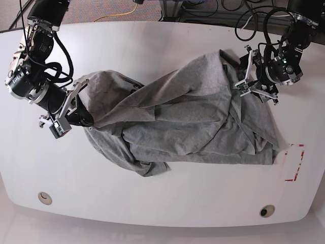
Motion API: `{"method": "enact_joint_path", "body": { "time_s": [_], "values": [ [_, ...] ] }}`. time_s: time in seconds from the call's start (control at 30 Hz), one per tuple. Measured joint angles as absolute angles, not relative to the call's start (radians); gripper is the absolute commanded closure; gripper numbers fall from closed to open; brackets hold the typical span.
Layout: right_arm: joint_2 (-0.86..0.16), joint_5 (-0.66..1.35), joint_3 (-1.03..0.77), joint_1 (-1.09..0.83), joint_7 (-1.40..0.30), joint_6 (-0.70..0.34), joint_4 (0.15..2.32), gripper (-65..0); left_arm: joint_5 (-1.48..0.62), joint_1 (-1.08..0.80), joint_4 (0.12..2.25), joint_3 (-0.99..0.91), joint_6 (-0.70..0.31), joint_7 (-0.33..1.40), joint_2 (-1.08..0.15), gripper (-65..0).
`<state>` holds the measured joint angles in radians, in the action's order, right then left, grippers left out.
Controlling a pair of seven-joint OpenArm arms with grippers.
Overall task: Layout the t-shirt on the table in an organized manner, then fold the t-shirt properly
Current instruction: 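Grasp the opposite edge of the shirt with the left gripper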
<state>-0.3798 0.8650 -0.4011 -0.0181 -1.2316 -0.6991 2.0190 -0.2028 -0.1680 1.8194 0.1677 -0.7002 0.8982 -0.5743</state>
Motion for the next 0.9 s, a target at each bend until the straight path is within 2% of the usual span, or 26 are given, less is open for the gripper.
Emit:
{"method": "enact_joint_path", "body": {
  "time_s": [0.8,0.9],
  "values": [
    [-0.374,0.865,-0.401,-0.018,-1.231,-0.699,2.019,0.0,-0.205,-0.110,1.821,0.278,-0.698,0.895,-0.554,-41.4],
    [-0.362,0.865,-0.402,-0.019,-1.232,-0.699,2.019,0.0,-0.202,-0.107,1.820,0.278,-0.698,0.897,-0.547,-39.3]
  ]
}}
